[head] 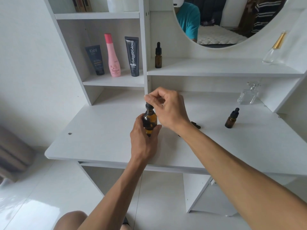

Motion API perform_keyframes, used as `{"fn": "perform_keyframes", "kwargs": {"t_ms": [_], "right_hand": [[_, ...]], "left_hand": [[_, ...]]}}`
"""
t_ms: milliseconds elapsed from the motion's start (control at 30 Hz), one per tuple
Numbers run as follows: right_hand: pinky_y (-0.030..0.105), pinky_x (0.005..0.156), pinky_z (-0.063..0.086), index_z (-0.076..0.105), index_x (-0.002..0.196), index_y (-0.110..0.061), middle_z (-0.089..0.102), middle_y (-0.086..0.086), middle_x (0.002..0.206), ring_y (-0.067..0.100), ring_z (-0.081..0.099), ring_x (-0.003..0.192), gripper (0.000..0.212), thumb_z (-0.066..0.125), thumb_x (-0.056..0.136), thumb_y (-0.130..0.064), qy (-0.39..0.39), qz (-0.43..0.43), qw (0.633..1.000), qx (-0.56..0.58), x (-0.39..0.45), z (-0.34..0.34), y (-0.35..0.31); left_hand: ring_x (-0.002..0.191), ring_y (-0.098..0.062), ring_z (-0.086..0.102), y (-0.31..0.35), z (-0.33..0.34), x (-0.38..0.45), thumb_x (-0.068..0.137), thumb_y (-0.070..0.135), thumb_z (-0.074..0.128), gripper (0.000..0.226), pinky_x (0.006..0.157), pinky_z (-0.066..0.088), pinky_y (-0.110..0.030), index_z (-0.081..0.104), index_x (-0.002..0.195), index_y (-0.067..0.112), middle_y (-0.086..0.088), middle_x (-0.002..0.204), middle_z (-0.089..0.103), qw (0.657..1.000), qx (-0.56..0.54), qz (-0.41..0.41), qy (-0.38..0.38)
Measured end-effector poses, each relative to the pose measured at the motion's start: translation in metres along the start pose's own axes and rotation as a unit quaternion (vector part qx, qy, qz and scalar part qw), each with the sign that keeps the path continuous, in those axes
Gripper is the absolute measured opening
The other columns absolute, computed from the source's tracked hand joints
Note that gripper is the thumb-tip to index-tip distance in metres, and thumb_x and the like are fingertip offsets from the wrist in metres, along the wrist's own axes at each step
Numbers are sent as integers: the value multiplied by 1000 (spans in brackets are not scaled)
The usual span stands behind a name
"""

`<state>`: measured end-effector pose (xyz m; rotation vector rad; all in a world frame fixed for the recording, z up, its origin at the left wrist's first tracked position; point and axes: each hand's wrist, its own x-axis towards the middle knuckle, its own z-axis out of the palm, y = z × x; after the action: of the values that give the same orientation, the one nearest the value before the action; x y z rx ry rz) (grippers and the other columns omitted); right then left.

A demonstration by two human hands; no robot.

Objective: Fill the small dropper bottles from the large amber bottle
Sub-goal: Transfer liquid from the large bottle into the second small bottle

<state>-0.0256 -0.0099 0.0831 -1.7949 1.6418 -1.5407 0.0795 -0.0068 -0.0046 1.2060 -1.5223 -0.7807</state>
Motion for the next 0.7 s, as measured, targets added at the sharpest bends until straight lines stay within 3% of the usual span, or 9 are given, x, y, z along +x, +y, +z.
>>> {"fn": "perform_keyframes", "kwargs": {"t_ms": [100, 233, 400, 567, 700], "right_hand": [[21, 66, 52, 72, 81, -13, 73, -11, 76, 2, 65, 70, 22, 70, 92, -31, -6, 3, 1000, -16, -4, 3, 5], [14, 67, 49, 73, 81, -10, 72, -11, 76, 2, 65, 73, 21, 71, 92, -28, -14, 5, 1000, -15, -7, 5, 8], [7, 66, 45, 73, 81, -9, 75, -5, 76, 4, 67, 76, 20, 71, 92, -25, -23, 6, 1000, -5, -7, 3, 7], [10, 69, 50, 74, 84, -9, 75, -6, 80, 3, 67, 75, 18, 72, 92, -25, -21, 15, 1000, 18, -9, 3, 7], [21, 78, 56, 75, 88, -12, 75, -8, 83, 4, 69, 78, 16, 72, 92, -28, -23, 27, 999, 27, -10, 3, 8]], "left_hand": [[87, 9, 58, 0, 0, 0, 86, 21, 73, 43, 73, 47, -16, 53, 124, 22, 15, 96, 62, 1000, 6, -1, -2], [87, 5, 59, 0, -1, 0, 85, 19, 72, 39, 75, 48, -19, 53, 120, 23, 7, 99, 65, 1000, 10, -1, -3], [85, 10, 58, -1, -1, 0, 86, 18, 71, 40, 72, 45, -11, 53, 121, 22, 13, 96, 62, 1000, 11, 1, -7], [86, 19, 54, -1, -1, 1, 86, 17, 71, 42, 69, 43, -5, 52, 123, 21, 11, 99, 61, 1000, 19, 2, -9], [85, 19, 54, -1, -2, 1, 86, 19, 72, 43, 69, 44, -8, 52, 124, 20, 10, 100, 61, 1000, 24, 0, -11]]}}
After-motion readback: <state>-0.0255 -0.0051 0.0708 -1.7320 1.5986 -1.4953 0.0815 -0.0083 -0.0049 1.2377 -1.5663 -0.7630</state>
